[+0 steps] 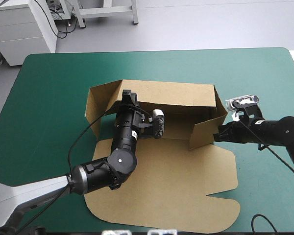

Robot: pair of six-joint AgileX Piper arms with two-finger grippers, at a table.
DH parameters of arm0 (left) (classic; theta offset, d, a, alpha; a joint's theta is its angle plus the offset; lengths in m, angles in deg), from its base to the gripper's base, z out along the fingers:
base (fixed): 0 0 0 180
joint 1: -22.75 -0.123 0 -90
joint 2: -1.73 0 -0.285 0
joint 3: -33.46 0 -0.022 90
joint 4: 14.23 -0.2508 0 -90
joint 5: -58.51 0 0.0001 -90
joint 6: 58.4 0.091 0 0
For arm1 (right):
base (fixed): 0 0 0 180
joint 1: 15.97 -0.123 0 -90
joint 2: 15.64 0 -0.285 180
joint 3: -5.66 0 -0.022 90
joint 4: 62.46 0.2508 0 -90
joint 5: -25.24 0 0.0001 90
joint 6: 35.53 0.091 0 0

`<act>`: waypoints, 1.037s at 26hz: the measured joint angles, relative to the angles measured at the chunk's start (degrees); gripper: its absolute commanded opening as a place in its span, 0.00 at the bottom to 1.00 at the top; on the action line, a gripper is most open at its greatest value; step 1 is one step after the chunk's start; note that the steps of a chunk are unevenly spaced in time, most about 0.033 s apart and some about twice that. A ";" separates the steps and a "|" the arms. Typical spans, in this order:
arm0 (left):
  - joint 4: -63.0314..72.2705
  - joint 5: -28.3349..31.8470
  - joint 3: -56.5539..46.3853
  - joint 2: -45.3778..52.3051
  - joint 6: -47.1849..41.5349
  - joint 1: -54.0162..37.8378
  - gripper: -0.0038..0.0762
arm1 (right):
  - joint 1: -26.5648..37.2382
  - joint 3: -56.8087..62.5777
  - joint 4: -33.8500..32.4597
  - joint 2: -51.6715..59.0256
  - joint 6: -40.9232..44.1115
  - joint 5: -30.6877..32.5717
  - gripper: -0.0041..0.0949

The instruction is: Fold the box

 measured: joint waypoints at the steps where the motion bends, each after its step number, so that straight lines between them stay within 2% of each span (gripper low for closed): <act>1: 0.00 0.05 0.00 0.00 0.00 0.00 0.04 | 0.00 0.00 0.00 0.00 -0.27 0.14 0.03; 4: 0.00 0.12 0.00 0.00 0.00 0.00 0.04 | 0.00 0.00 0.00 0.00 -1.88 0.76 0.04; 7: 0.00 0.24 0.00 0.00 0.00 0.00 0.04 | 0.00 0.00 0.31 0.00 -3.51 1.60 0.13; 9: 0.00 0.37 0.00 0.00 0.00 0.00 0.04 | 0.00 0.00 0.43 0.00 -4.55 1.88 0.24; 14: 0.00 0.40 0.00 0.00 0.00 0.00 0.04 | 0.00 0.00 0.43 0.00 -5.30 2.15 0.62; 15: 0.00 0.40 0.00 0.00 0.00 0.00 0.04 | 0.00 0.00 0.43 0.00 -5.30 2.32 0.68; 17: 0.00 0.40 0.00 0.00 0.00 0.00 0.04 | 0.00 0.00 0.35 0.00 -5.30 2.61 0.72; 20: 0.00 0.40 0.00 0.00 0.00 0.00 0.04 | 0.00 -0.06 -1.34 0.00 -4.81 3.83 0.70; 23: 0.00 0.45 0.00 0.00 0.00 0.00 0.04 | 0.00 -1.86 -5.95 0.00 0.84 6.59 0.65; 25: 0.00 0.47 0.00 0.00 0.00 0.00 0.04 | 0.00 -3.10 -6.84 0.00 1.99 9.11 0.49; 26: 0.00 0.47 0.00 0.00 0.00 0.00 0.04 | 0.00 -3.39 -6.91 0.00 2.14 9.96 0.24; 27: 0.00 0.47 0.00 0.00 0.00 0.00 0.04 | 0.00 -4.12 -6.95 0.00 2.50 12.03 0.08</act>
